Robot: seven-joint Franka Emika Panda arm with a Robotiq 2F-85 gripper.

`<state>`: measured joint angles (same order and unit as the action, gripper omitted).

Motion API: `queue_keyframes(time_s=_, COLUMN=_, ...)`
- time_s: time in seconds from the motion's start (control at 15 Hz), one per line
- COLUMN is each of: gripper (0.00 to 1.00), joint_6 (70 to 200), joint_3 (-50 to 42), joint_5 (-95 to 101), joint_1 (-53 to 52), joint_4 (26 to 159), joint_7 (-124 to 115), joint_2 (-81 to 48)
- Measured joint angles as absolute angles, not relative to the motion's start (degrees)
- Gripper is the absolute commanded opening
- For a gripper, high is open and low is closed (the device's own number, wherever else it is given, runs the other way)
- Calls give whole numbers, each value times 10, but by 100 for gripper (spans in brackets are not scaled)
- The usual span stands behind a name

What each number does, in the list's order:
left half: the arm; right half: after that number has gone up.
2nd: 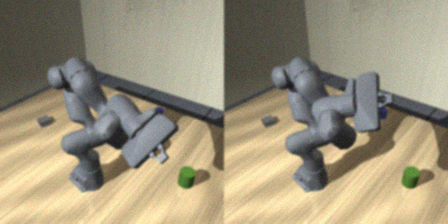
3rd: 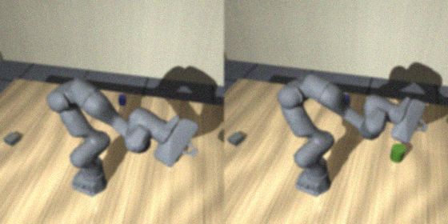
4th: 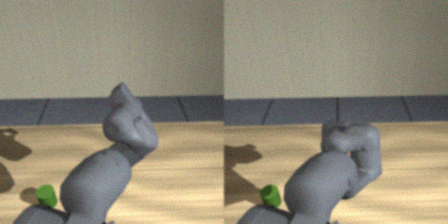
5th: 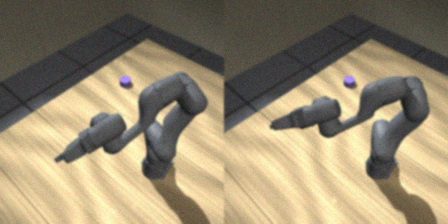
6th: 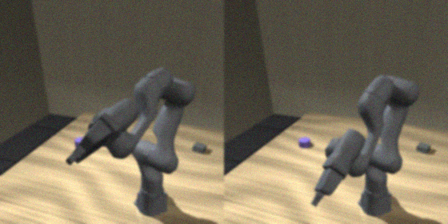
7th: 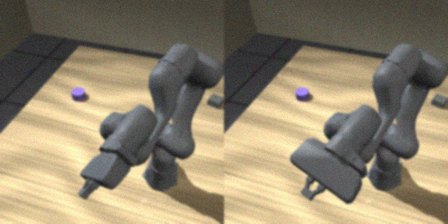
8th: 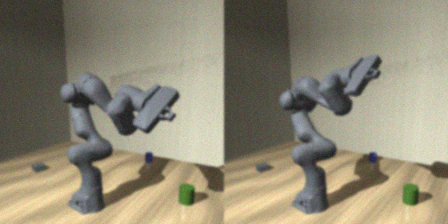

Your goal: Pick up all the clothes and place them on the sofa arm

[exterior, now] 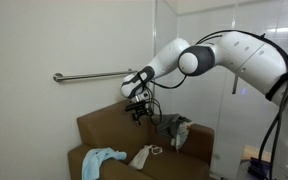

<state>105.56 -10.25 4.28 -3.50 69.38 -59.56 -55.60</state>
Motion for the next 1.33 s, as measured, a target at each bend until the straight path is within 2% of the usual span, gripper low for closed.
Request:
queue_keyframes(time_s=0.4, gripper=100, joint_6=1054, joint_3=-78, joint_5=99, joint_1=-126, joint_4=605, joint_7=-569, joint_2=-614)
queue_keyframes(time_s=0.8, gripper=100, joint_6=1067, joint_3=-59, joint_5=124, joint_1=-202, joint_4=572, joint_7=-518, joint_2=-631)
queue_keyframes(time_s=1.07, gripper=100, joint_6=1136, joint_3=-27, joint_5=124, joint_1=-213, joint_4=574, joint_7=-454, joint_2=-640)
queue_keyframes(time_s=1.33, gripper=100, joint_6=1258, joint_3=7, joint_5=121, joint_1=-206, joint_4=599, joint_7=-400, joint_2=-660)
